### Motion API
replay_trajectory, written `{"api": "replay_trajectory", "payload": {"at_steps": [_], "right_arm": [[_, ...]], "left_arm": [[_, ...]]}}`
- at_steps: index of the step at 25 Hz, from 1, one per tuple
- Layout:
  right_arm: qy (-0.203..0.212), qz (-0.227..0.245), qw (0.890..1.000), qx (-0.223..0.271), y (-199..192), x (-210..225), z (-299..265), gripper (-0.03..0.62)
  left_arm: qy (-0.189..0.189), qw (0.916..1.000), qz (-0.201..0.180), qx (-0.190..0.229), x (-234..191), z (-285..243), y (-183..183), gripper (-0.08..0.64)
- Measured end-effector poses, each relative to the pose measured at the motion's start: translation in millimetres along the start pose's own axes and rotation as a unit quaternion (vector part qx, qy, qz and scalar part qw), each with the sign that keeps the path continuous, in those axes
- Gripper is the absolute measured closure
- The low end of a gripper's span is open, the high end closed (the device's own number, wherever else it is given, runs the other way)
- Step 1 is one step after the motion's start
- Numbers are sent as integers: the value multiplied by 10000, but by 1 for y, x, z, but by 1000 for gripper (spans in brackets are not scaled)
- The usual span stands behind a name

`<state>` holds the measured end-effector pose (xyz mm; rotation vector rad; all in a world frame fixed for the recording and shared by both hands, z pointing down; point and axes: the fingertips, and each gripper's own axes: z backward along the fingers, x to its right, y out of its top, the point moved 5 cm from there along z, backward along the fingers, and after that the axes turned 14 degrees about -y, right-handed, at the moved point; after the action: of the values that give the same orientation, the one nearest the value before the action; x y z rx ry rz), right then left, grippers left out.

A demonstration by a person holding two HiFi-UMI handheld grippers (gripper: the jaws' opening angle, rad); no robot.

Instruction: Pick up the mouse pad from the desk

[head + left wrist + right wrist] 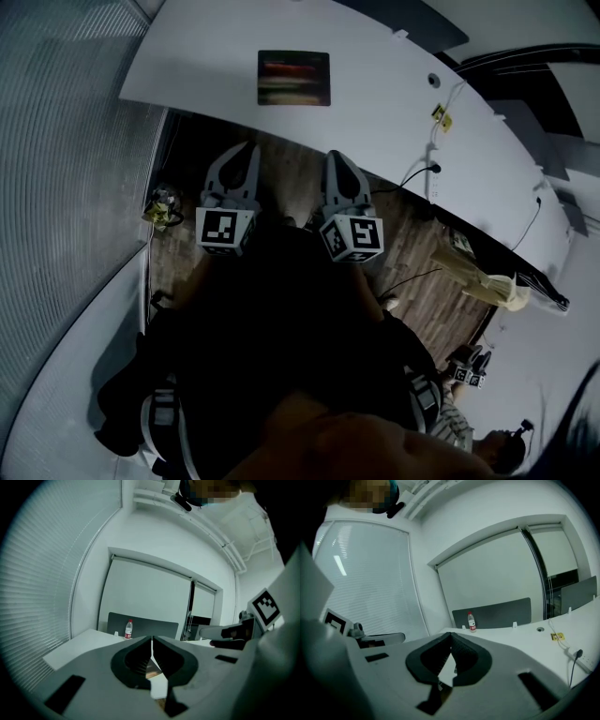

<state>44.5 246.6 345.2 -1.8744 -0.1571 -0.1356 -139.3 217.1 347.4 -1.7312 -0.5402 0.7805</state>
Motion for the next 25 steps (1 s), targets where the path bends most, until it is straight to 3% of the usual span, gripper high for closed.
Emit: {"api": "replay_trajectory", "payload": {"at_steps": [9,12,25], "right_arm": [[-197,27,9998,-30,7,-33,-47,592],[-233,28,9997,-44,8,-40,-61,591],[-197,97,9996,-161,18,-40,-117,591]], "left_arm": [[-266,9995,37,-188,-60,-19,11,551],[-329,9993,-115,-153,-76,-26,14,551],[-131,9998,3,-172,-115,-51,18,551]]}}
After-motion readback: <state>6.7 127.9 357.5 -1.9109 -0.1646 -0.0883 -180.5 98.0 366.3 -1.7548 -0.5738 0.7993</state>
